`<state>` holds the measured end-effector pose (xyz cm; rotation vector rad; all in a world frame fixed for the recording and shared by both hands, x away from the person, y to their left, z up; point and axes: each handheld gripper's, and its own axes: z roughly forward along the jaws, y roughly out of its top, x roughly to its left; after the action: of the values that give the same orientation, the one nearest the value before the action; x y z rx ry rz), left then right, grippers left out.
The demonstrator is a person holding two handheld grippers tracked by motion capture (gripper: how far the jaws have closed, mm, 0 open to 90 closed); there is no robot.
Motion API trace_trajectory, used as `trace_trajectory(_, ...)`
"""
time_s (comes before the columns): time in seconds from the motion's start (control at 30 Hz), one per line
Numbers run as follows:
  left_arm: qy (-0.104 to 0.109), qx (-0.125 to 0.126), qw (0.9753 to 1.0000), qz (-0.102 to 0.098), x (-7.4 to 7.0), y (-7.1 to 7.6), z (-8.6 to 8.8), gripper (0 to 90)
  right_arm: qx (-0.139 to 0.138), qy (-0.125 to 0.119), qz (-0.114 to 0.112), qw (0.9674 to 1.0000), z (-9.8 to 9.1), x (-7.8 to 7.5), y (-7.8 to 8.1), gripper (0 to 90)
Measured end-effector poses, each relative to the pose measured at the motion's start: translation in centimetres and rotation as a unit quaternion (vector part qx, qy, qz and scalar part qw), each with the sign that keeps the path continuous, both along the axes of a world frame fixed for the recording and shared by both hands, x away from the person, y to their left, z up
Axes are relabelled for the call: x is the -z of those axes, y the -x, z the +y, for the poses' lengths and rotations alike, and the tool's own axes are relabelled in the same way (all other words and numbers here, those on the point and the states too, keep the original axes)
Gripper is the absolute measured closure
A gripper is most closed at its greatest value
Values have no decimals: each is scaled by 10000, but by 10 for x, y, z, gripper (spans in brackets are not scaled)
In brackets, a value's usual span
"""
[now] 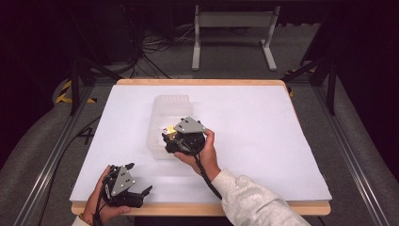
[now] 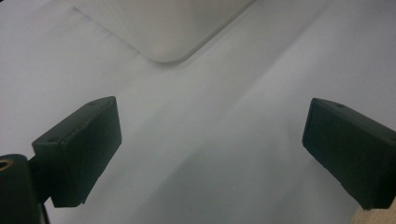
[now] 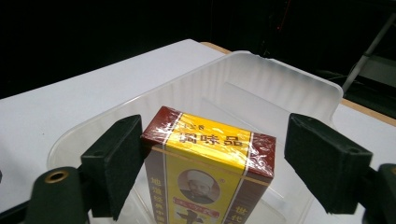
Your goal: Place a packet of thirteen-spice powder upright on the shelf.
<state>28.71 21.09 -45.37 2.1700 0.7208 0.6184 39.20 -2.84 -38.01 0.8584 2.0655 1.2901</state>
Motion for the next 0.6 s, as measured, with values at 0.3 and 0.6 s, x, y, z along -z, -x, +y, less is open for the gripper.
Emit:
trace_trajectory(0.3, -12, -17, 10000, -9, 0, 0, 0, 51, -192, 146, 29, 9997, -7, -2, -1, 180)
trace_trajectory(0.6, 4, -70, 10000, -48, -1, 0, 1, 51, -426, 376, 64, 9984, -14, -3, -1, 164)
